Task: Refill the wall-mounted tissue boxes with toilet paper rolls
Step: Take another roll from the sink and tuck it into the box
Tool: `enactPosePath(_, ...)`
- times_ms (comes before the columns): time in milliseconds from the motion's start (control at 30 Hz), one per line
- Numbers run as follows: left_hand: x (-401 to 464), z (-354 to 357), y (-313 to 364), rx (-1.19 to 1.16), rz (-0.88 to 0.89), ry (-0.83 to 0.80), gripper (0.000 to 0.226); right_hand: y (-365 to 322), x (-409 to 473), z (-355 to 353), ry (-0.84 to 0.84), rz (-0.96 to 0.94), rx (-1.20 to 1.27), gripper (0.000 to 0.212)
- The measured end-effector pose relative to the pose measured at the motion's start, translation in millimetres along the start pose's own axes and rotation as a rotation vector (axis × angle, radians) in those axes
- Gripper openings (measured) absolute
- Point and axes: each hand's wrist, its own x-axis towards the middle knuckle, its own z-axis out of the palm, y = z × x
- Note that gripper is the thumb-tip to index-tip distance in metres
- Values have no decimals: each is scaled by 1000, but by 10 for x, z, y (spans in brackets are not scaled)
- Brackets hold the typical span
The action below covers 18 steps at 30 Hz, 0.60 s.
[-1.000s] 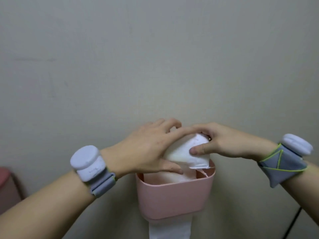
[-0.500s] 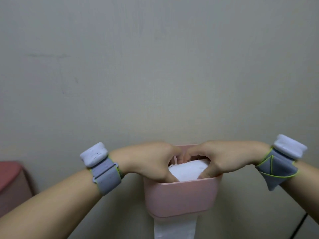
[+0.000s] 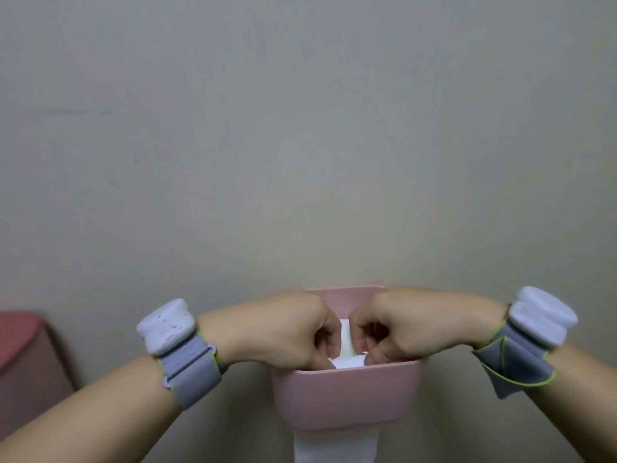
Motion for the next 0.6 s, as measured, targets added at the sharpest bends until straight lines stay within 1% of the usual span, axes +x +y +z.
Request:
enactPosePath(100, -26, -12, 14, 18, -6, 37, 17, -35, -30, 1, 21, 27, -5, 16)
enactPosePath(167, -160, -46, -5, -12, -2, 136, 18, -130, -111, -22, 79, 60, 18, 18)
enactPosePath(300, -466, -70, -143, -138, 18, 383, 19, -330, -220, -95, 302, 108, 82, 14)
enactPosePath(367, -760, -64, -258, -129, 30, 444, 20, -594, -190, -105, 395, 73, 135, 15)
enactPosePath(400, -895, -46, -327, -121, 28, 468, 21, -763, -174, -98, 412, 60, 164, 16)
enactPosePath(467, -1438, 1, -581, -91, 8, 501, 23, -1287, 23, -3, 413, 27, 177, 19)
enactPosePath(500, -1492, 28, -608, -80, -2, 508, 24, -1345, 35, 27, 408, 25, 181, 21)
enactPosePath(600, -2305, 210, -970, -74, -99, 512, 26, -2005, 417, 336, 364, -21, 180, 24)
